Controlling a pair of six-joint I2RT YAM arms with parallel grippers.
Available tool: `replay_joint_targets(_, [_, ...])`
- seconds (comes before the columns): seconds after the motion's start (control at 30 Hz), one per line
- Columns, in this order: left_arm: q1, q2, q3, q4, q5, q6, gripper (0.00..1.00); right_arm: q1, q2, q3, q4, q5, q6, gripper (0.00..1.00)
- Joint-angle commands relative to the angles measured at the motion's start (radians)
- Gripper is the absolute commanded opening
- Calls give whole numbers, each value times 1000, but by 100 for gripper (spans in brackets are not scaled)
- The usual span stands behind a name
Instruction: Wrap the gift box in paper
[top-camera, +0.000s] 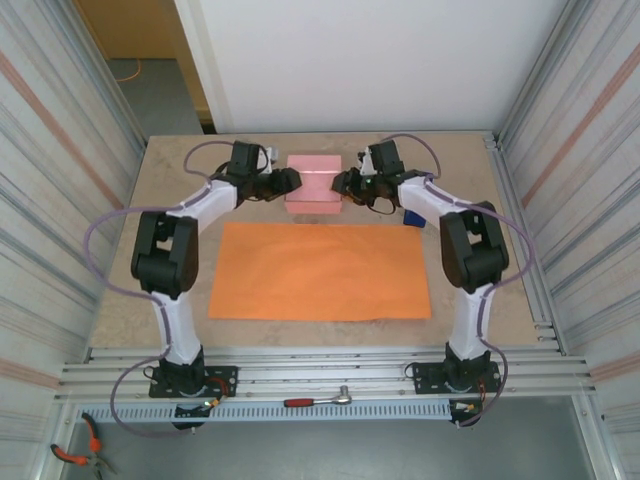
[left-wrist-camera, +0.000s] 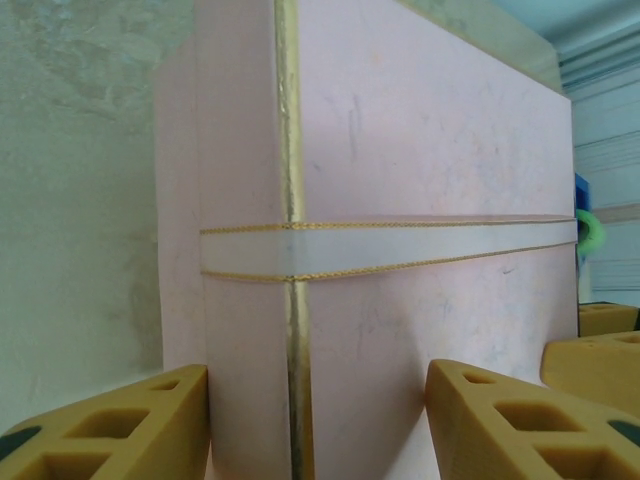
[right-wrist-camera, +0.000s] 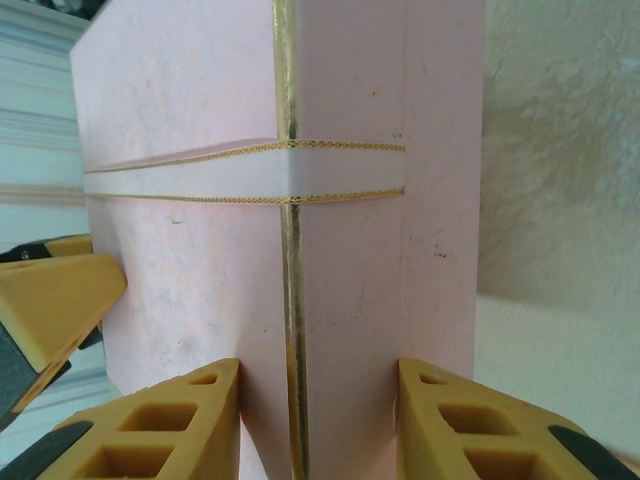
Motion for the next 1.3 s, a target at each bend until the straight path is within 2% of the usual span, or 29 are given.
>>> replay_joint_targets(0.0, [-104,-125,-84,84,108,4,58,91,-104,-104,85,-29,14,38])
replay_joint_targets(0.3, [-202,-352,-337,107,52,-48,58,204,-364,-389,72,99,25,38])
replay_joint_targets(0.6, [-314,-513,-523,106,-62,-109,59,310,-529,-585,51,227,78,38])
replay_joint_targets(0.73, [-339,-546,-597,130,-89,-141,59,322,-556,-652,54,251,94,39])
replay_joint_targets(0.93, [-347,-550,-678,152,-130,-155,59,321,-492,-673,74,254,96,40])
replay_joint_targets(1.0, [-346,-546,-694,143,-155,-151,61,318,-469,-665,71,253,92,43])
replay_joint_targets(1.2, [-269,-592,-739,118,-182,-136,75,291,-488,-664,36,257,94,73])
replay_joint_targets(1.27, [-227,-621,-745,105,-176,-128,78,272,-524,-667,18,258,93,80])
